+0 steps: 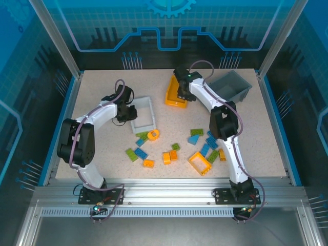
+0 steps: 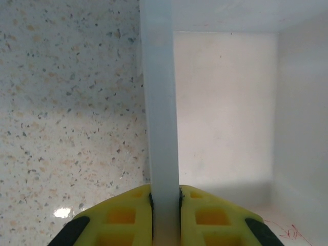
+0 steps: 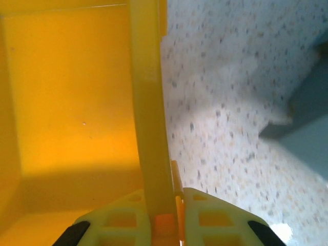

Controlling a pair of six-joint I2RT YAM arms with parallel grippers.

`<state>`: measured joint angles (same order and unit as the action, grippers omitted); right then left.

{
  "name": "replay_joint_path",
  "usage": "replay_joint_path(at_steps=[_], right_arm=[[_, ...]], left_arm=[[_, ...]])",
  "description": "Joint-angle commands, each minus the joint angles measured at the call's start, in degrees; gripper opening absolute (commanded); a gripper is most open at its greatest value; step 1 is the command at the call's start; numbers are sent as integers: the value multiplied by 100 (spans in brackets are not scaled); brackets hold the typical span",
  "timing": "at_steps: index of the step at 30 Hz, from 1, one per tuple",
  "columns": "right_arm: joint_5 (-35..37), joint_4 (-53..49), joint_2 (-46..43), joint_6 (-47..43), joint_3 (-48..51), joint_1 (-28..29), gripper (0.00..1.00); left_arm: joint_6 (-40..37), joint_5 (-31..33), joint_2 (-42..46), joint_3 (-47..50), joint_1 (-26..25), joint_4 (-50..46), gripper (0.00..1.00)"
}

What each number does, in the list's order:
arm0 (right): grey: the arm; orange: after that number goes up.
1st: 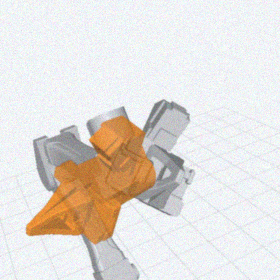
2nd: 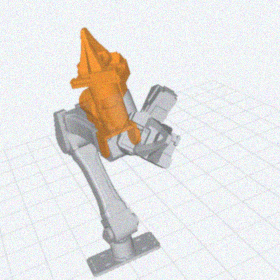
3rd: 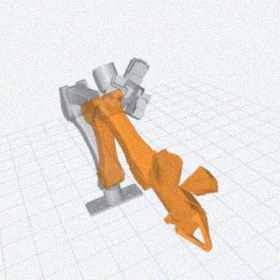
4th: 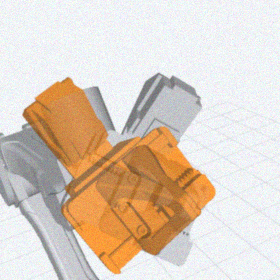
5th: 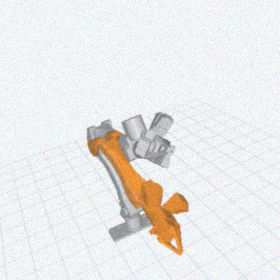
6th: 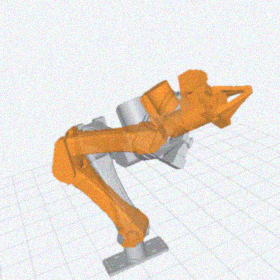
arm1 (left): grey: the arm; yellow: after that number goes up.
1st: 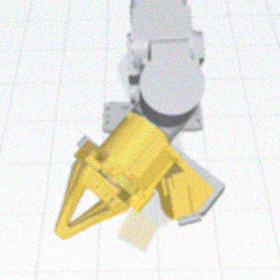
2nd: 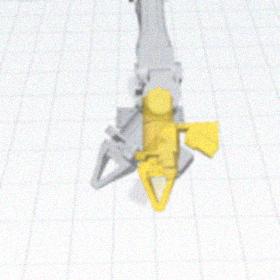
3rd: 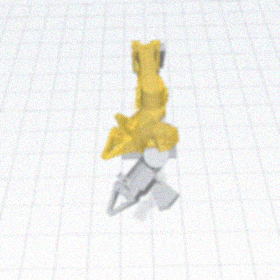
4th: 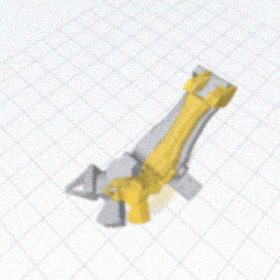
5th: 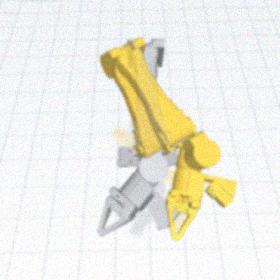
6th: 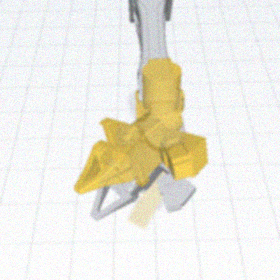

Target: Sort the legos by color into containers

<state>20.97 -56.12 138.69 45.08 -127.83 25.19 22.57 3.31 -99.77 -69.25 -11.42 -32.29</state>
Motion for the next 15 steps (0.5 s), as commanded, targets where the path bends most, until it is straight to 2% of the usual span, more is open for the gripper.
replay_joint_path(at_steps=[1, 6, 10, 15], right_arm=[[224, 264, -793, -446, 785, 278, 1], [-82, 927, -1391, -758, 1935, 276, 1], [-481, 1111, -1357, -1163, 1966, 317, 0], [-736, 1234, -1202, -1282, 1888, 387, 1]], left_arm=[[138, 184, 131, -29, -10, -290, 0], [-51, 258, -242, -953, 12, -568, 0], [-316, 310, -781, -1731, 111, -864, 0], [-586, 171, -1229, -2099, 228, -882, 0]])
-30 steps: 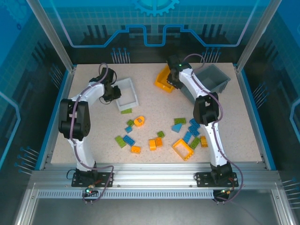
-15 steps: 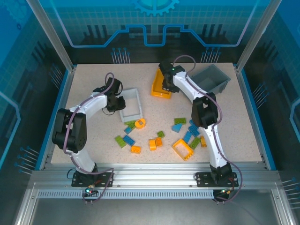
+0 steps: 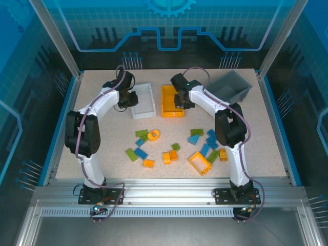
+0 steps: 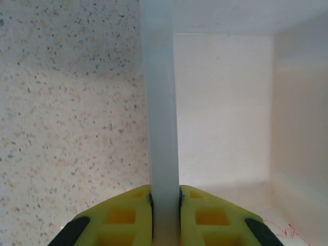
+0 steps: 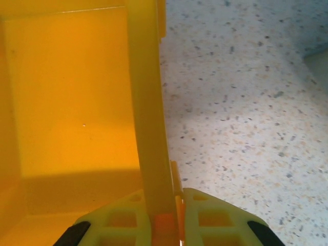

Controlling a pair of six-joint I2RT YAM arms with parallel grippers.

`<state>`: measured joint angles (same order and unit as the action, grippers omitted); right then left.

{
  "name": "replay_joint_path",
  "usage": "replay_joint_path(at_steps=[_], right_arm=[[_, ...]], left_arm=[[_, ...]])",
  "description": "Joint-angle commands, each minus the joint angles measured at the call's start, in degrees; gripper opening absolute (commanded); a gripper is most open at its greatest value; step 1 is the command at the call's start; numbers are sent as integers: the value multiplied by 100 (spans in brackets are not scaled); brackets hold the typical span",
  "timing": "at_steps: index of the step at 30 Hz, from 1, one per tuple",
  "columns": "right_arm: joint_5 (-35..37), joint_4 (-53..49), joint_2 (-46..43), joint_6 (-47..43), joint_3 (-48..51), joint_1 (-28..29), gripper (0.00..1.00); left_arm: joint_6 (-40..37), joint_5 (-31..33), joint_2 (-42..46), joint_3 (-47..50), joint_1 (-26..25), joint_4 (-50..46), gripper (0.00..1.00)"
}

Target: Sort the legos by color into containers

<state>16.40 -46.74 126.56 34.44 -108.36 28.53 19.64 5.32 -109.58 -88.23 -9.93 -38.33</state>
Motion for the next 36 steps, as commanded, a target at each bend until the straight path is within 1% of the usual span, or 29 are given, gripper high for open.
replay_joint_path(at_steps=[1, 7, 9, 10, 12, 14, 18, 21, 23, 24, 26, 29, 30, 31, 32, 34, 36], right_arm=[[-331, 306, 64, -235, -117, 63, 2], [-471, 158, 324, -332, -449, 125, 5], [-483, 148, 325, -320, -443, 157, 7], [-486, 140, 319, -298, -432, 167, 10], [-479, 109, 276, -233, -402, 165, 18], [-437, 78, 179, -165, -343, 164, 27], [-414, 65, -171, -134, -223, 134, 45], [-334, -90, -509, -89, -167, 57, 52], [-238, -112, -886, -30, 57, -44, 56], [-200, -70, -1150, 28, 265, -149, 58], [-203, 83, -1698, 189, 786, -430, 62], [-411, 477, -2532, 509, 1747, -1130, 67], [-516, 628, -2778, 612, 2071, -1421, 70], [-608, 733, -2938, 673, 2304, -1683, 72], [-704, 819, -3071, 747, 2490, -1956, 74], [-956, 934, -3142, 792, 2675, -2421, 76], [-1220, 1049, -3009, 793, 2671, -2820, 78]], left_arm=[[-363, -37, -327, -265, 89, -298, 0], [-531, -29, -573, -468, 97, -399, 0], [-523, -95, -582, -426, 97, -337, 0], [-522, -131, -603, -414, 97, -317, 2], [-516, -125, -634, -423, 97, -343, 14], [-501, -98, -582, -400, 97, -362, 24], [-420, -105, -235, -319, 81, -326, 37], [-373, -54, 127, -335, 62, -353, 46], [-348, -23, 444, -306, 44, -345, 56], [-319, -51, 651, -266, 29, -309, 60], [-196, -229, 1117, -60, -6, -142, 66], [58, -633, 1915, 506, -218, 310, 70], [176, -828, 2212, 796, -333, 598, 74], [268, -1012, 2445, 1049, -447, 853, 76], [403, -1193, 2721, 1359, -623, 1161, 81], [619, -1422, 3185, 1900, -980, 1718, 83], [812, -1478, 3621, 2402, -1405, 2218, 83]])
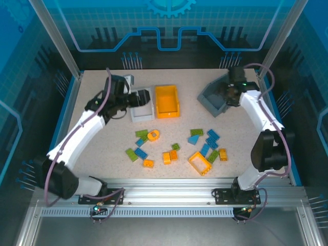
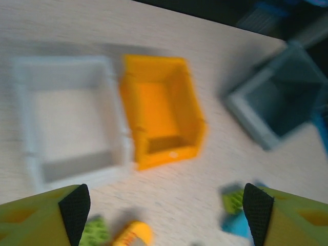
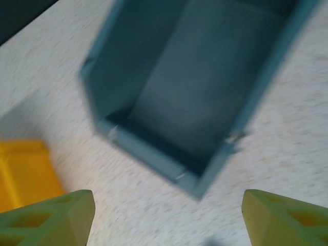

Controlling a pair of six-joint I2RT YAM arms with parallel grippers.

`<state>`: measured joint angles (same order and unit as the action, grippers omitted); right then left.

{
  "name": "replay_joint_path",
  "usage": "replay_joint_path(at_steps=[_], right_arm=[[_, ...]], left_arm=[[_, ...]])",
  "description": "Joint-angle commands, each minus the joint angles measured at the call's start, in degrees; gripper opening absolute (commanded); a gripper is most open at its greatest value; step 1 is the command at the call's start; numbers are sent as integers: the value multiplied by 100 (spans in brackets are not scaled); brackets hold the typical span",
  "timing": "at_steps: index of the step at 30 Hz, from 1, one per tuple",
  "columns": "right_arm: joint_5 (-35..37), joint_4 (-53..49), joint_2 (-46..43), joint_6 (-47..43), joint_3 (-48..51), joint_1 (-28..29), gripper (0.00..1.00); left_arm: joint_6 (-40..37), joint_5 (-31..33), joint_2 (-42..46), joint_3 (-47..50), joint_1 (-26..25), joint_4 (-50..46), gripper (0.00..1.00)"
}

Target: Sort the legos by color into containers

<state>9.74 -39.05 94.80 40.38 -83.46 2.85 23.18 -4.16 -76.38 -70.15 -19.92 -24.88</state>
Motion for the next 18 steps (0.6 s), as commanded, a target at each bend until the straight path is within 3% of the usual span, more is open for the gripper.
replay_joint_path(at_steps=[1, 8, 10, 15, 18], right_arm=[[-656, 299, 275, 188, 125, -352, 78], [-711, -93, 1352, 129, -628, -699, 71], [-685, -176, 1539, 66, -747, -705, 63], [-279, -437, 1777, -432, -1002, -575, 31], [74, -609, 1873, -920, -1186, -362, 18]], left_arm=[[521, -499, 473, 765, -595, 1049, 83], [973, -121, 1347, 1722, -1577, 1688, 83], [1052, -120, 1400, 1838, -1695, 1687, 83], [1065, -25, 1467, 2004, -1865, 1552, 82], [1084, 57, 1543, 2080, -1867, 1539, 81]])
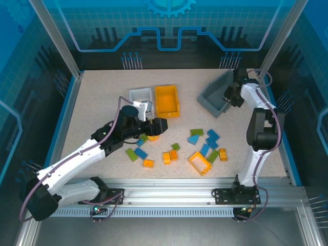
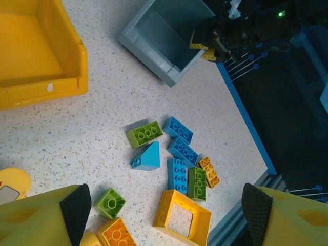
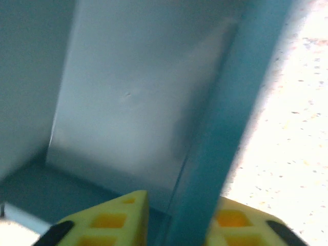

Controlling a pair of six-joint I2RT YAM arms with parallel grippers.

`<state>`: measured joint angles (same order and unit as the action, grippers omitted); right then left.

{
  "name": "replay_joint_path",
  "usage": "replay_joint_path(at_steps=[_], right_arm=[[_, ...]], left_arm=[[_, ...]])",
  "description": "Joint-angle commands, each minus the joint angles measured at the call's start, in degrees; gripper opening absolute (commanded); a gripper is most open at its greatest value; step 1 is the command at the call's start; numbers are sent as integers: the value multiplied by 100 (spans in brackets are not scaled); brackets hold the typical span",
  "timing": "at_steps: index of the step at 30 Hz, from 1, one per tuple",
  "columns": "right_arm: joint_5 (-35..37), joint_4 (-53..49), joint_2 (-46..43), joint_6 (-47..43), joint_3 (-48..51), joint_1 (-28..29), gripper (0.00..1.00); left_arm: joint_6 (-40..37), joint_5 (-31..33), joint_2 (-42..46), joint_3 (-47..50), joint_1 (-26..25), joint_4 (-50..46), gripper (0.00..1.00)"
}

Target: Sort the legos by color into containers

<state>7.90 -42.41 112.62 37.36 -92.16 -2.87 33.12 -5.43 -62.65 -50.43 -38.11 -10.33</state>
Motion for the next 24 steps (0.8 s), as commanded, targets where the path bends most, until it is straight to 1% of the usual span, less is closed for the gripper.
replay_joint_path(at_steps=[1, 3, 5, 11, 14, 18, 20, 24], right_arm=[[322, -304, 122, -773, -366, 284, 14], [551, -418, 184, -1081, -501, 463, 8], [689, -434, 194, -1377, -544, 639, 6], [631, -250, 271, -2230, -662, 1108, 6], [609, -274, 440, -2478, -813, 1252, 6], [516, -312, 622, -2569, -974, 1291, 6], [476, -311, 667, -2614, -1019, 1298, 12], [651, -250, 447, -2567, -927, 1331, 40]], left_arm=[[85, 208, 180, 120, -50, 65, 81], [85, 274, 206, 126, -55, 8, 81], [97, 317, 227, 147, -49, -44, 81], [269, 350, 350, 298, -85, -21, 81], [286, 352, 350, 301, -125, -44, 81], [308, 385, 341, 317, -179, -23, 81], [325, 385, 325, 328, -206, 1, 81], [336, 392, 272, 324, -287, 1, 81]])
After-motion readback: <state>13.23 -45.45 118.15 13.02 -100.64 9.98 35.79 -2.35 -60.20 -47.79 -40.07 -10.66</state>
